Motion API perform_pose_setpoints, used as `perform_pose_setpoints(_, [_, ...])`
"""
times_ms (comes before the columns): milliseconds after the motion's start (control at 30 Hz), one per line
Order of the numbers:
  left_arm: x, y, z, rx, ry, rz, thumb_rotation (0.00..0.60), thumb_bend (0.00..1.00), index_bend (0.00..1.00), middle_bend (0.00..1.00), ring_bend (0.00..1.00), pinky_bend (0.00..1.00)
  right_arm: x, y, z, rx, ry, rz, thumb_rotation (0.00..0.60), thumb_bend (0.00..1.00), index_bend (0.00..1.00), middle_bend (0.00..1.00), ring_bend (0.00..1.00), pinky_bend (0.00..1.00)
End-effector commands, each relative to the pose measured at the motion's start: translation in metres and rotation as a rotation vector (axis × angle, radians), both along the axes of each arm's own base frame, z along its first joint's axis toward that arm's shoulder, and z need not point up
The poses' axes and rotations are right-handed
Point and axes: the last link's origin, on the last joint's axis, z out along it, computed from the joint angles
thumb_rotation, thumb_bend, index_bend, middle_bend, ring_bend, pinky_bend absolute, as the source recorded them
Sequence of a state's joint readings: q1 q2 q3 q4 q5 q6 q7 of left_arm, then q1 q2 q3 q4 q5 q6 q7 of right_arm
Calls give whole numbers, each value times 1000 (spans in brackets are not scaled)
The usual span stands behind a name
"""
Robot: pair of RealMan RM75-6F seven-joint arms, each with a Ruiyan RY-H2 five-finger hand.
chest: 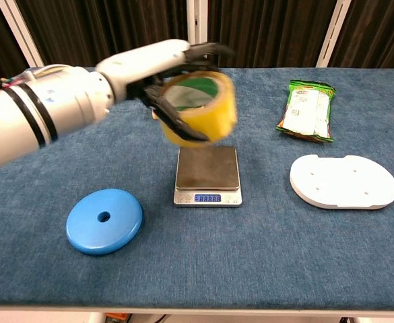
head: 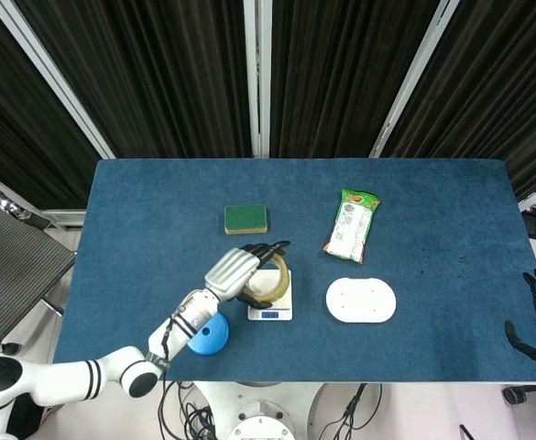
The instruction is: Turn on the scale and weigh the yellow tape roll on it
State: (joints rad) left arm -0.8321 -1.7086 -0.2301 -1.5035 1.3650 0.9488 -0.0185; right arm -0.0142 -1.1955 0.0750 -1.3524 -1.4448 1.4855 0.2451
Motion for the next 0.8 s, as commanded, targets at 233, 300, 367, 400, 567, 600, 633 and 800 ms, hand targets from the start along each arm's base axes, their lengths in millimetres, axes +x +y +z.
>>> perform_pose_setpoints(233, [2,-15,-46,-27,51,-38,600,237,74,272,281,531,-5,3,5,-16,-6,-2,600,306,0,0,0,0])
perform_pose_setpoints(300, [-1,-13,-52,-23,55,-23,600,237,74,279,280,526,-7,4,8,-23,-5,-5,600,306,0,0,0,0])
perform_pose_setpoints(367, [-4,-9,-57,-27,46,5,600,237,76,278,280,524,-9,4,10,-26,-4,-10,600,306,0,0,0,0])
perform_pose_setpoints(400, [-5,-7,-59,-27,43,15,600,237,78,277,280,523,-9,4,10,-25,-5,-12,600,306,0,0,0,0])
perform_pose_setpoints(567, [-11,2,-71,-42,44,70,600,237,84,270,279,518,-11,2,7,-14,-7,-15,600,306,0,0,0,0])
perform_pose_setpoints(600, [-12,3,-73,-42,46,75,600,237,84,269,279,517,-12,2,7,-13,-7,-16,600,306,0,0,0,0])
perform_pose_setpoints(633, [-13,5,-74,-41,50,78,600,236,84,269,279,516,-12,1,7,-12,-6,-17,600,306,0,0,0,0])
perform_pose_setpoints(800, [-18,10,-76,-33,55,86,600,236,84,280,275,520,-12,1,7,-15,-2,-21,600,306,0,0,0,0])
